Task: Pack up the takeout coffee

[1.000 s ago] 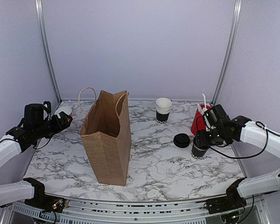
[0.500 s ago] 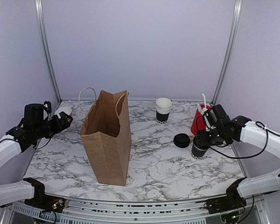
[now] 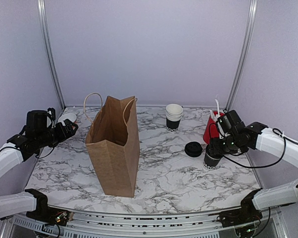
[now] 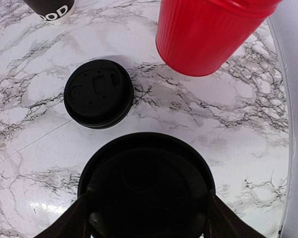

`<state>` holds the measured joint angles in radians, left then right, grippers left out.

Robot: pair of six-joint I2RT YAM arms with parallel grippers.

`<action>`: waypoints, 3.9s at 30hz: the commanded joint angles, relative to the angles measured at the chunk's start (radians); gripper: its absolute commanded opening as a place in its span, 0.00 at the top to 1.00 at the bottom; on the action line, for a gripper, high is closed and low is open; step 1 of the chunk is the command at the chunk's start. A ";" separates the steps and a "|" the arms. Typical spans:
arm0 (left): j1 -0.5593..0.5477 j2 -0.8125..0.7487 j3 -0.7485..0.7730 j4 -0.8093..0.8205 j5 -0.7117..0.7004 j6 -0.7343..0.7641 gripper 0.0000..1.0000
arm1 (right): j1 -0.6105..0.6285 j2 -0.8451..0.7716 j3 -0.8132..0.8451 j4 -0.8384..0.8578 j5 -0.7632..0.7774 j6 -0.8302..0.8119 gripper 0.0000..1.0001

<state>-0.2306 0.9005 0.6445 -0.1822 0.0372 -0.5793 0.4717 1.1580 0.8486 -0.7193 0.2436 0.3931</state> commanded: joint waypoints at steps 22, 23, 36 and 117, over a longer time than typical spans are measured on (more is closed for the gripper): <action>0.005 0.021 -0.002 0.037 0.015 0.006 0.01 | 0.000 -0.026 0.112 -0.055 -0.060 -0.018 0.39; 0.005 0.022 -0.001 0.037 0.014 0.006 0.01 | 0.003 -0.025 0.115 -0.059 -0.066 -0.020 0.39; 0.005 0.027 0.107 -0.015 0.155 -0.039 0.02 | 0.116 -0.014 0.250 -0.097 -0.162 -0.054 0.40; -0.499 0.346 0.681 -0.321 0.208 0.387 1.00 | 0.127 0.023 0.367 0.008 -0.233 -0.103 0.40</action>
<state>-0.7219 1.2507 1.3544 -0.6003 0.1623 -0.1368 0.5919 1.2018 1.1591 -0.7235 0.0071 0.3023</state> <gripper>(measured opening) 0.007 0.671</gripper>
